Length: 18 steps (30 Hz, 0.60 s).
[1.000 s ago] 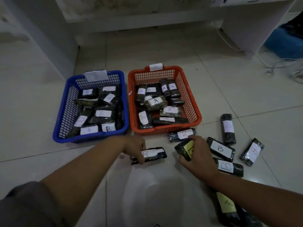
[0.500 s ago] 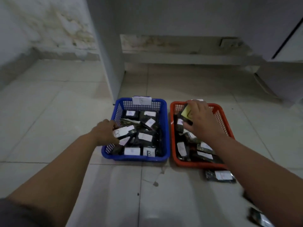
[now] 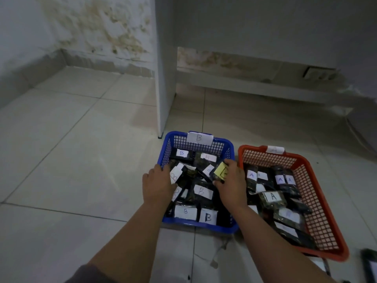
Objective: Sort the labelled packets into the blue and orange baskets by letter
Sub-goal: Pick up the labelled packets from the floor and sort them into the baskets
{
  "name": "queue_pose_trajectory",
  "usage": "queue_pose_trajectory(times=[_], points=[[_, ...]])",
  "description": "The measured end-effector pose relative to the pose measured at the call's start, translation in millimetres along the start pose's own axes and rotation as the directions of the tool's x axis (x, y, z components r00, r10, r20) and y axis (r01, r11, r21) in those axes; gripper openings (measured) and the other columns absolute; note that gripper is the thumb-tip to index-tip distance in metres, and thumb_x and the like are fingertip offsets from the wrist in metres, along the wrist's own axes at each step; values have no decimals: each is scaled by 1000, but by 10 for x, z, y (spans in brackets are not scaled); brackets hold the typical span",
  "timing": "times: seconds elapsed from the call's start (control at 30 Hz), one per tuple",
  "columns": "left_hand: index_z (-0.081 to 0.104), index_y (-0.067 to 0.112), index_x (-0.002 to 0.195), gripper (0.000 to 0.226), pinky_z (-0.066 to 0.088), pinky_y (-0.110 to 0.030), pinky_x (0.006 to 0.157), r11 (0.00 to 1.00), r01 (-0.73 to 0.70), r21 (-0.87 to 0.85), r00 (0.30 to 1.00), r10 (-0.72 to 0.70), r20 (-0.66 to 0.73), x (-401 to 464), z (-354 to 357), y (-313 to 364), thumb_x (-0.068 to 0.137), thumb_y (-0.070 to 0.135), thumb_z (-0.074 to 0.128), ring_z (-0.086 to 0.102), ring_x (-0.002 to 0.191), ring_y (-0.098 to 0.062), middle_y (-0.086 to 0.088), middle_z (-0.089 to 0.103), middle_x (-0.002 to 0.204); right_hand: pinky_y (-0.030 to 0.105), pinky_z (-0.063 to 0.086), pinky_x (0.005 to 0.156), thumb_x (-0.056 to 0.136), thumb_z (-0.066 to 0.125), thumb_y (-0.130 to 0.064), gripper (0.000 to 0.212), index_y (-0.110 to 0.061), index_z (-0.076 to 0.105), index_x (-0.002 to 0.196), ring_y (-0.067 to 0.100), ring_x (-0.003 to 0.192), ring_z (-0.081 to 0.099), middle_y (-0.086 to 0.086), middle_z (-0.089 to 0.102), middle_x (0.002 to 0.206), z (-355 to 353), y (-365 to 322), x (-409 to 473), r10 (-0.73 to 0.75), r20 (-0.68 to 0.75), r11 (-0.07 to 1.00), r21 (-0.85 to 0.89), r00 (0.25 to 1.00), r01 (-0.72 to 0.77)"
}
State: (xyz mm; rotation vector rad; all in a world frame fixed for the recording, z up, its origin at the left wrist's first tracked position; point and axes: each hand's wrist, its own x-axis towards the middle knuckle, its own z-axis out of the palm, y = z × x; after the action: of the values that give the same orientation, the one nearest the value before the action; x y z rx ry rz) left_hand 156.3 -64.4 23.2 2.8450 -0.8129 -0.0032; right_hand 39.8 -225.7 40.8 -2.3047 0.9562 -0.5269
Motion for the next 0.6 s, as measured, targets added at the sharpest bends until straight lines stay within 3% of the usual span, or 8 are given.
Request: queue_pose_trajectory(times=[0.1, 0.2, 0.23, 0.3, 0.43, 0.53, 0.6], points=[[56, 18, 104, 37, 34, -32, 74, 999, -3, 34, 1000, 4, -26, -18, 158, -55, 79, 41, 69, 57, 90, -23, -4, 60, 97, 33, 37, 101, 75, 73, -5, 67, -24, 42, 132, 23, 121, 43, 7, 44, 132, 76, 49, 152, -58, 33, 997, -46, 998, 60], [65, 15, 92, 45, 39, -30, 67, 995, -46, 92, 999, 48, -22, 11, 213, -84, 61, 44, 83, 60, 72, -23, -3, 65, 74, 36, 34, 103, 84, 68, -27, 63, -20, 39, 139, 25, 126, 38, 6, 42, 143, 190, 172, 204, -72, 192, 951, -283, 979, 126], [65, 16, 91, 45, 39, -31, 68, 992, -53, 116, 998, 56, -26, 14, 203, -84, 63, 46, 81, 60, 73, -22, -3, 65, 73, 36, 31, 106, 88, 61, -39, 65, -19, 34, 143, 27, 129, 35, 7, 37, 147, 239, 222, 203, -44, 242, 911, -389, 969, 138], [60, 17, 101, 40, 34, -33, 79, 990, -34, 138, 999, 35, -8, 11, 239, -87, 82, 51, 62, 56, 92, -22, -3, 66, 91, 36, 29, 107, 91, 44, -55, 70, -16, 28, 147, 29, 129, 33, 11, 33, 147, 312, 294, 184, -27, 249, 843, -514, 968, 156], [57, 19, 102, 40, 28, -33, 82, 987, -26, 157, 999, 32, -37, 13, 243, -107, 88, 56, 50, 53, 98, -22, -1, 65, 98, 38, 26, 107, 92, 31, -63, 72, -21, 21, 150, 31, 129, 27, 14, 27, 146, 315, 277, 171, 5, 254, 865, -487, 967, 123], [57, 21, 99, 37, 26, -35, 81, 992, -42, 121, 997, 50, -63, -1, 217, -106, 85, 55, 55, 54, 95, -22, 0, 65, 94, 40, 24, 110, 92, 37, -60, 71, -28, 11, 151, 29, 132, 23, 12, 23, 148, 263, 282, 107, -12, 286, 909, -397, 958, 130], [56, 22, 95, 34, 26, -35, 81, 997, -51, 58, 993, 57, -105, -4, 187, -111, 83, 53, 59, 54, 92, -22, 1, 65, 91, 40, 24, 112, 92, 45, -54, 75, -25, 9, 151, 27, 134, 23, 11, 26, 149, 183, 268, 77, -33, 245, 939, -324, 969, 113]])
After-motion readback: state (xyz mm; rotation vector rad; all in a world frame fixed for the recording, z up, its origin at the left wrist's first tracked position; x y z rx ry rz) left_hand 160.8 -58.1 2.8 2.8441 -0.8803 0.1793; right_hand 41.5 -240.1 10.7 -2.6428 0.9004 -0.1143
